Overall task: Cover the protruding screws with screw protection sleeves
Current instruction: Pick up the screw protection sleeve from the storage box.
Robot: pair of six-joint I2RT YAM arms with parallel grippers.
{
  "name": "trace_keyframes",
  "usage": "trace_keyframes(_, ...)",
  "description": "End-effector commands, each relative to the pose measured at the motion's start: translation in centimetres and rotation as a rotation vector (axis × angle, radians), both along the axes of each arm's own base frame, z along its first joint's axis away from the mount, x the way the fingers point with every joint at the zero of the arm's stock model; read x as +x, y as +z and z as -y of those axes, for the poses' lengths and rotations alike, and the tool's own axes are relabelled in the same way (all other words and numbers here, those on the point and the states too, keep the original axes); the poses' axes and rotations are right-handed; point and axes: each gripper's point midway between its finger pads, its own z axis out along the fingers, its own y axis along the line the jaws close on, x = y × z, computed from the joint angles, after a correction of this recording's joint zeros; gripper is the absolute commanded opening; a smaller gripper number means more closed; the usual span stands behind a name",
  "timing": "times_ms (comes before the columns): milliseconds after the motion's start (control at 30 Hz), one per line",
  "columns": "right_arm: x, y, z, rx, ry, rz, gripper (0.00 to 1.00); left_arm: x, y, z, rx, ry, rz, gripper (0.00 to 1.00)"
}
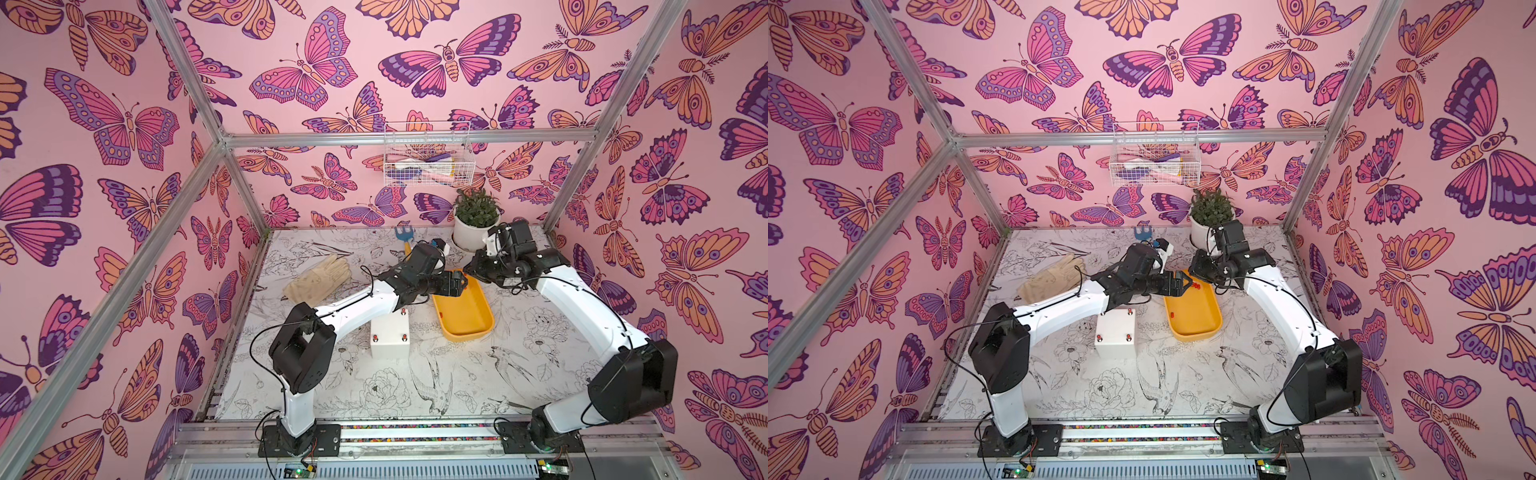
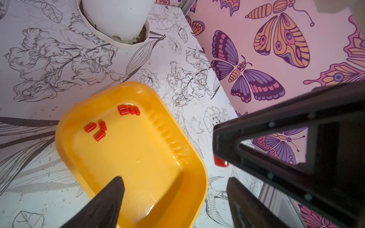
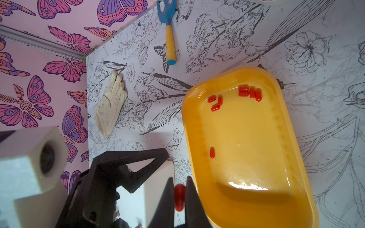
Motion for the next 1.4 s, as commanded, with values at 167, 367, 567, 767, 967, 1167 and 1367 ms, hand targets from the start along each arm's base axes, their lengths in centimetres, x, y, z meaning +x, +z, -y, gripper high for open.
trace_keyframes(167, -0.2, 1.4, -0.3, 0.044, 0.001, 0.027, 0.13, 0.6, 0.9, 1.2, -0.057, -0.01, 0.027, 0.84)
trace_keyframes(367, -0.6, 1.8, -0.3, 0.044, 0.01, 0.03, 0.13, 1.0, 0.8, 1.6, -0.062, -0.007, 0.028, 0.84)
trace_keyframes(567, -0.9, 2.1, -0.2, 0.042, 0.016, 0.034, 0.13, 1.3, 0.9, 1.8, -0.062, -0.008, 0.035, 0.84)
trace_keyframes(767, -1.1, 2.1, -0.2, 0.043, 0.02, 0.035, 0.13, 1.4, 1.1, 1.6, -0.065, -0.003, 0.037, 0.84)
trace_keyframes(967, -1.1, 2.1, -0.2, 0.044, 0.023, 0.035, 0.13, 1.5, 1.1, 1.5, -0.065, -0.001, 0.039, 0.84)
trace_keyframes(1167, -1.1, 2.0, -0.3, 0.044, 0.025, 0.031, 0.13, 1.6, 1.4, 1.6, -0.074, -0.002, 0.042, 0.84)
trace_keyframes(1367, -1.1, 2.2, -0.3, 0.048, 0.028, 0.037, 0.13, 2.1, 1.4, 1.4, -0.078, 0.008, 0.04, 0.84)
